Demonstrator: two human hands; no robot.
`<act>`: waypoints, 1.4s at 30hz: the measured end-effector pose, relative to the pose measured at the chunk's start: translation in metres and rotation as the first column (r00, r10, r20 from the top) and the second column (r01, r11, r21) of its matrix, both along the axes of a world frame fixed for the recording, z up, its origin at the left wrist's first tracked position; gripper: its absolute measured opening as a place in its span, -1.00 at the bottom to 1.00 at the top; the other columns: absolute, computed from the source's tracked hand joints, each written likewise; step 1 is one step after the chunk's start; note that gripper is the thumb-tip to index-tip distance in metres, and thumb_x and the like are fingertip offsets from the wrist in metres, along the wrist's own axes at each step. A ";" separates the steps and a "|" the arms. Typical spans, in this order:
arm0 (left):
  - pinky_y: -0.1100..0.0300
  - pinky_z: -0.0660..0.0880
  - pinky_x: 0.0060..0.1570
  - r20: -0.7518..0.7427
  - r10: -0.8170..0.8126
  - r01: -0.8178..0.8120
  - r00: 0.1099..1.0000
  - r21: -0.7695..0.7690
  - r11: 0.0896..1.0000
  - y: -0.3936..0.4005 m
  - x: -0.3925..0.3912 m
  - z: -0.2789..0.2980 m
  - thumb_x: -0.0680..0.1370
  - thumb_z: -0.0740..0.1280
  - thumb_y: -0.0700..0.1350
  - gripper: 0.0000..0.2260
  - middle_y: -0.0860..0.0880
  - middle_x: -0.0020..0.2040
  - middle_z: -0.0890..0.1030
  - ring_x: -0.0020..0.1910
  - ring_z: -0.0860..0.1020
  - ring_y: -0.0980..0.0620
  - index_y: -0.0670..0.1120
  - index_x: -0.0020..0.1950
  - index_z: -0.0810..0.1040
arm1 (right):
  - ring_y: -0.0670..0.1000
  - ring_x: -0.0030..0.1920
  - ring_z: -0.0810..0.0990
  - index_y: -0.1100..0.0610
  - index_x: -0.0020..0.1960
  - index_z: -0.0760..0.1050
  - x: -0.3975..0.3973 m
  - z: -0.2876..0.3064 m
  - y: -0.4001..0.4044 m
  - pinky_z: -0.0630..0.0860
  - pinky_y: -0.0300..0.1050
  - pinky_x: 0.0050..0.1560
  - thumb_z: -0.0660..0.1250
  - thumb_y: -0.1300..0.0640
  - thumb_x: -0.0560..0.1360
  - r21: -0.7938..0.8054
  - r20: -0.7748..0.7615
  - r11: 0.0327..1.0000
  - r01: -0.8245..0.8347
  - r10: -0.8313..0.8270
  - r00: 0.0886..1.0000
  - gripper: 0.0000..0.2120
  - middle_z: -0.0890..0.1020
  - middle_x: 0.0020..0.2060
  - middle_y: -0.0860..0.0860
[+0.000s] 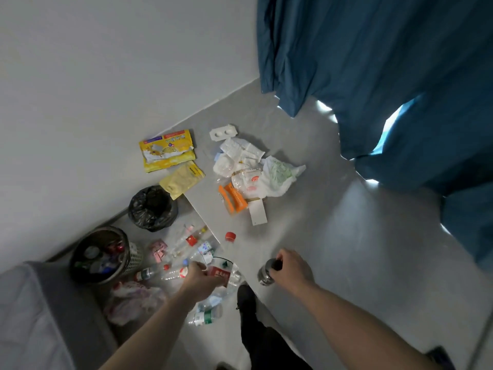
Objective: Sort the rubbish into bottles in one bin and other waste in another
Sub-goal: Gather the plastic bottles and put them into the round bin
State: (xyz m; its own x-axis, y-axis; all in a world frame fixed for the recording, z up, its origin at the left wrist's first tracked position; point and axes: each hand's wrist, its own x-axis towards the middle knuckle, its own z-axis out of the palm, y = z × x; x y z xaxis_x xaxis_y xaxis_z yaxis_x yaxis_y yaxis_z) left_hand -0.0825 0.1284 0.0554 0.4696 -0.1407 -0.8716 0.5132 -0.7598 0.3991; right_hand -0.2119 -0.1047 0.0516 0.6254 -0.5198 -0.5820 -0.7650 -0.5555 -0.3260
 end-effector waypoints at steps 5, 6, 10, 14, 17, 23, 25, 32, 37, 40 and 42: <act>-0.17 0.67 -0.08 0.046 -0.009 0.015 0.999 -0.143 0.990 0.043 -0.059 0.012 0.19 0.60 -0.31 -0.11 -0.21 0.08 0.61 0.02 0.66 -0.24 0.04 0.38 0.23 | 0.09 -0.01 0.59 -0.03 -0.03 0.44 -0.029 0.035 0.043 0.44 -0.12 -0.13 0.42 -0.07 0.38 -0.031 0.080 0.999 0.008 -0.006 0.997 -0.75 0.55 0.02 -0.01; -0.16 0.68 -0.13 0.088 -0.003 0.016 0.996 -0.148 0.989 0.050 -0.071 0.023 0.18 0.58 -0.28 -0.17 -0.20 0.05 0.62 -0.01 0.67 -0.23 0.07 0.35 0.28 | 0.10 -0.02 0.59 -0.03 -0.04 0.44 -0.035 0.041 0.055 0.47 -0.12 -0.12 0.41 -0.07 0.37 -0.037 0.101 0.999 0.010 -0.006 0.995 -0.75 0.55 0.01 -0.02; -0.14 0.66 -0.14 0.209 0.068 -0.027 0.976 -0.197 0.980 0.085 -0.108 0.060 0.14 0.49 -0.16 -0.42 -0.21 -0.08 0.65 -0.18 0.66 -0.13 0.02 0.14 0.44 | 0.10 -0.05 0.59 -0.01 -0.03 0.46 -0.052 0.067 0.096 0.48 -0.12 -0.14 0.39 -0.07 0.39 -0.075 0.188 0.997 -0.024 0.037 0.981 -0.77 0.55 -0.02 -0.03; 0.17 0.58 -0.20 0.252 0.091 -0.057 0.963 -0.138 0.989 0.129 -0.124 0.078 0.27 0.61 -0.18 -0.28 -0.05 -0.01 0.63 -0.11 0.63 0.00 -0.05 0.36 0.37 | 0.08 -0.07 0.57 -0.01 -0.05 0.44 -0.058 0.088 0.129 0.41 -0.14 -0.19 0.42 -0.09 0.38 -0.115 0.233 0.989 -0.092 0.117 0.965 -0.74 0.56 -0.04 -0.05; 0.06 0.61 0.02 0.338 0.101 -0.079 0.936 -0.076 0.994 0.155 -0.118 0.088 0.21 0.63 0.22 -0.31 0.06 0.02 0.65 -0.03 0.65 0.03 0.12 0.20 0.39 | 0.06 -0.04 0.58 -0.01 -0.06 0.45 -0.050 0.098 0.149 0.35 -0.15 -0.19 0.42 -0.12 0.38 -0.137 0.255 0.980 -0.144 0.176 0.951 -0.74 0.58 -0.05 -0.06; 0.10 0.58 -0.09 0.426 0.222 -0.220 0.877 -0.054 0.974 0.193 -0.094 0.104 0.35 0.57 0.19 -0.46 0.09 -0.03 0.61 -0.08 0.62 0.07 0.04 0.18 0.42 | 0.07 -0.11 0.56 -0.03 -0.07 0.41 -0.010 0.103 0.179 0.42 -0.13 -0.20 0.39 -0.14 0.38 -0.104 0.238 0.959 -0.263 0.281 0.930 -0.73 0.58 -0.09 -0.06; 0.00 0.58 0.06 0.456 0.258 -0.269 0.851 -0.042 0.962 0.209 -0.085 0.108 0.29 0.55 0.22 -0.43 0.05 0.01 0.60 0.00 0.62 -0.01 0.01 0.15 0.43 | 0.09 -0.07 0.59 -0.03 -0.05 0.42 0.010 0.107 0.193 0.45 -0.12 -0.18 0.38 -0.15 0.39 -0.100 0.248 0.938 -0.333 0.347 0.904 -0.73 0.58 -0.06 -0.06; -0.02 0.53 0.06 0.609 0.270 -0.316 0.746 -0.033 0.948 0.264 -0.061 0.115 0.37 0.55 0.10 -0.51 0.09 0.08 0.54 0.01 0.56 -0.05 0.26 0.10 0.30 | 0.06 -0.05 0.57 -0.09 -0.05 0.39 0.064 0.126 0.235 0.42 -0.12 -0.16 0.40 -0.11 0.41 -0.101 0.279 0.871 -0.480 0.488 0.827 -0.76 0.54 -0.01 -0.10; -0.02 0.59 0.03 0.621 0.332 -0.389 0.710 -0.047 0.920 0.298 -0.013 0.111 0.44 0.47 0.21 -0.81 0.07 -0.12 0.65 -0.09 0.64 -0.05 0.14 -0.14 0.58 | 0.05 -0.07 0.57 -0.06 -0.04 0.41 0.100 0.124 0.258 0.52 -0.08 -0.10 0.40 -0.12 0.41 -0.102 0.282 0.880 -0.465 0.474 0.834 -0.76 0.53 -0.03 -0.10; 0.03 0.61 -0.06 0.636 0.268 -0.380 0.723 0.044 0.924 0.325 0.024 0.094 0.41 0.42 0.28 -0.71 0.04 -0.21 0.65 -0.14 0.64 -0.01 0.07 -0.21 0.62 | 0.03 -0.06 0.57 -0.07 -0.05 0.42 0.121 0.116 0.275 0.53 -0.08 -0.08 0.41 -0.13 0.40 -0.091 0.263 0.909 -0.406 0.416 0.871 -0.76 0.54 -0.04 -0.13; 0.10 0.56 -0.16 0.627 0.221 -0.346 0.747 0.083 0.935 0.338 0.044 0.090 0.47 0.45 0.17 -0.77 0.08 -0.29 0.64 -0.20 0.62 0.06 0.04 -0.24 0.63 | 0.00 -0.05 0.57 -0.11 -0.06 0.39 0.133 0.111 0.290 0.53 -0.10 -0.08 0.42 -0.13 0.39 -0.076 0.252 0.929 -0.363 0.370 0.894 -0.75 0.53 -0.04 -0.16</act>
